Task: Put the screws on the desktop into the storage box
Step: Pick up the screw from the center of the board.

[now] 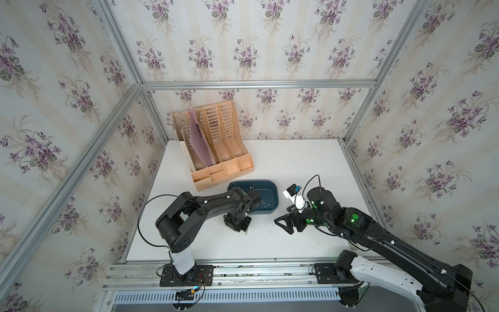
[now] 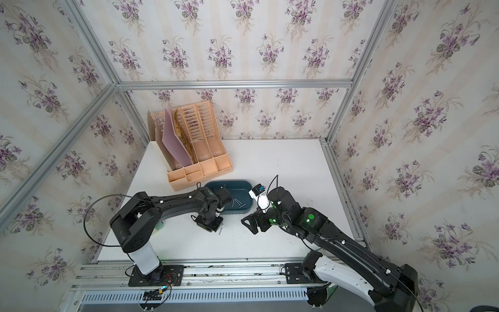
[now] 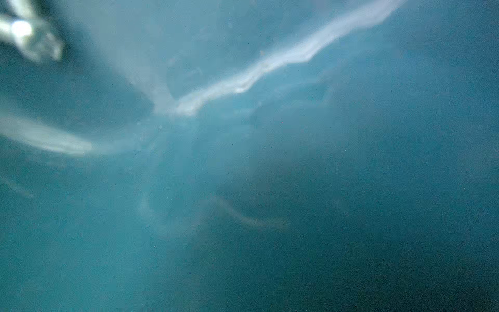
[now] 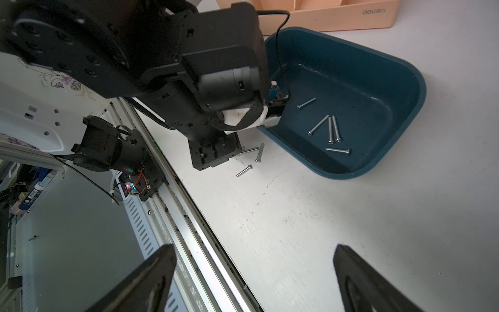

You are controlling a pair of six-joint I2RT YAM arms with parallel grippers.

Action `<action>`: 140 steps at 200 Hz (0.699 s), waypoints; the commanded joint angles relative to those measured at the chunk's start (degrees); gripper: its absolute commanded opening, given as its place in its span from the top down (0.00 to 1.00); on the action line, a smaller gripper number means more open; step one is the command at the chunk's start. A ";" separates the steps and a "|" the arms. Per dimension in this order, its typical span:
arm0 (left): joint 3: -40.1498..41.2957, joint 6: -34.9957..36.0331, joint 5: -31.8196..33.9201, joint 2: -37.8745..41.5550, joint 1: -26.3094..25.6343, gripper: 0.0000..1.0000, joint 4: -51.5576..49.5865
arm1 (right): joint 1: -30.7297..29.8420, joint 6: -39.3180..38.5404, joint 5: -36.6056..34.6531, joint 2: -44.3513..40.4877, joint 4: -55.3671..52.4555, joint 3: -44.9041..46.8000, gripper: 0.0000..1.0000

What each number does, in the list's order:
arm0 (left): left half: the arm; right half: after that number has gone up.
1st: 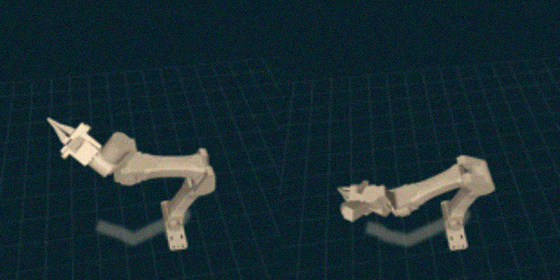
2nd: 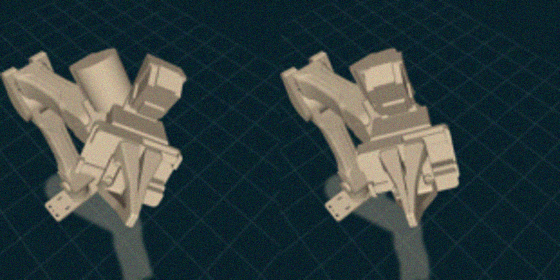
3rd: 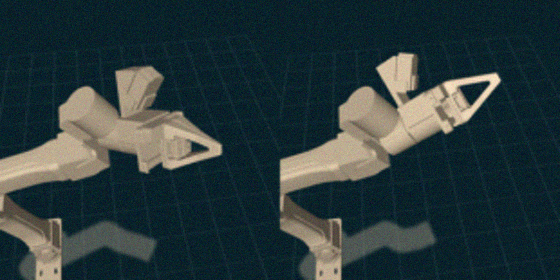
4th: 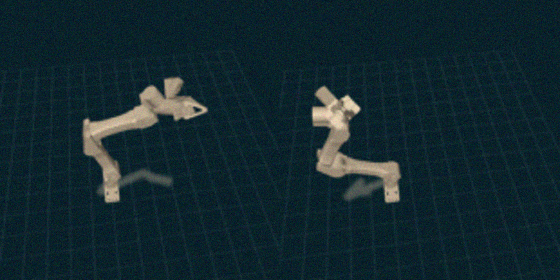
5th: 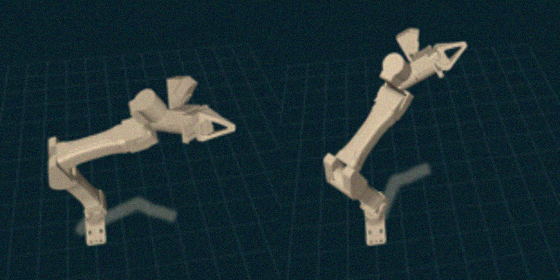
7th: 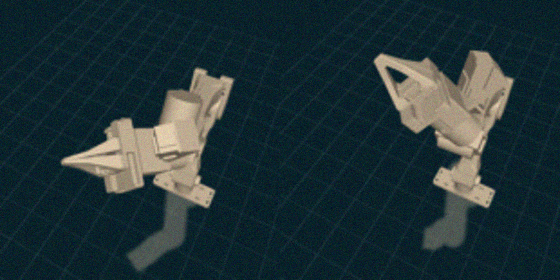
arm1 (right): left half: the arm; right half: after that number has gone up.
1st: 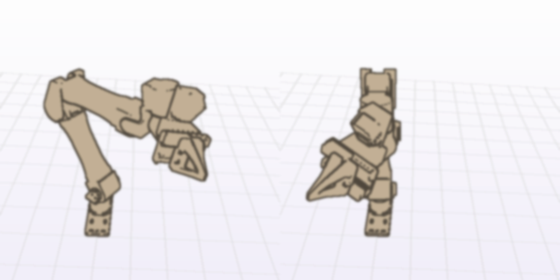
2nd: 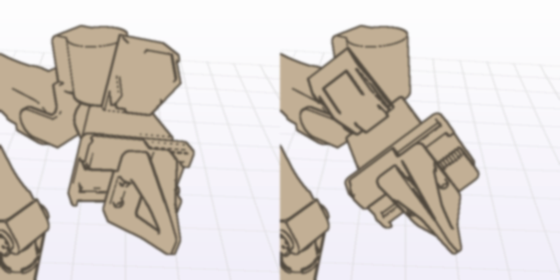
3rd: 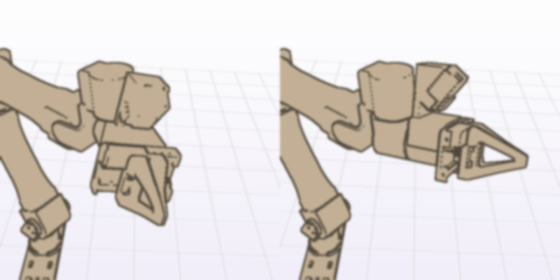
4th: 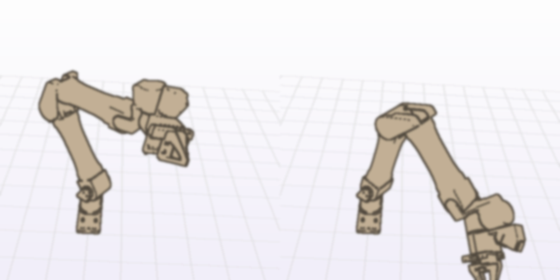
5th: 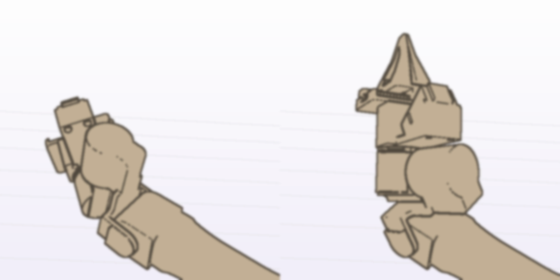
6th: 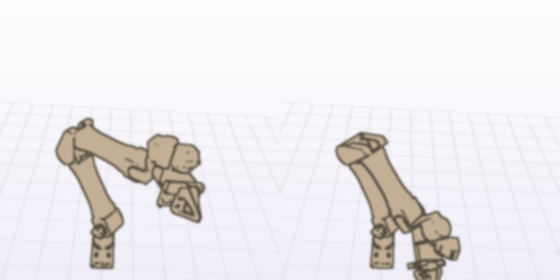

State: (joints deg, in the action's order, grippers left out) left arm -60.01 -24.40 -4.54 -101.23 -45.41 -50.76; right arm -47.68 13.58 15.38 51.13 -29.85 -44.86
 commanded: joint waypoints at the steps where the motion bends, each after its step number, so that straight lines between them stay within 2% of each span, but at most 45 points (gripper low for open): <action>1: -0.07 0.06 0.69 0.66 -0.36 0.88 -0.10 | -0.04 0.30 -0.52 0.07 0.54 0.07 0.04; 89: -2.30 -1.22 1.81 5.37 -2.24 0.90 -4.70 | -0.04 0.05 -0.41 0.44 0.81 -0.15 0.04; 140: -4.96 -0.29 -0.71 9.70 -3.06 0.90 -7.19 | -0.04 -0.31 -0.65 0.90 1.50 -0.33 0.04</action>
State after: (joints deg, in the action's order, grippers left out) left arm -63.31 -25.08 -3.77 -93.36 -48.40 -55.77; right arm -47.68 13.54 15.40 51.81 -29.74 -44.86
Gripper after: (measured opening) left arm 0.109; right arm 0.962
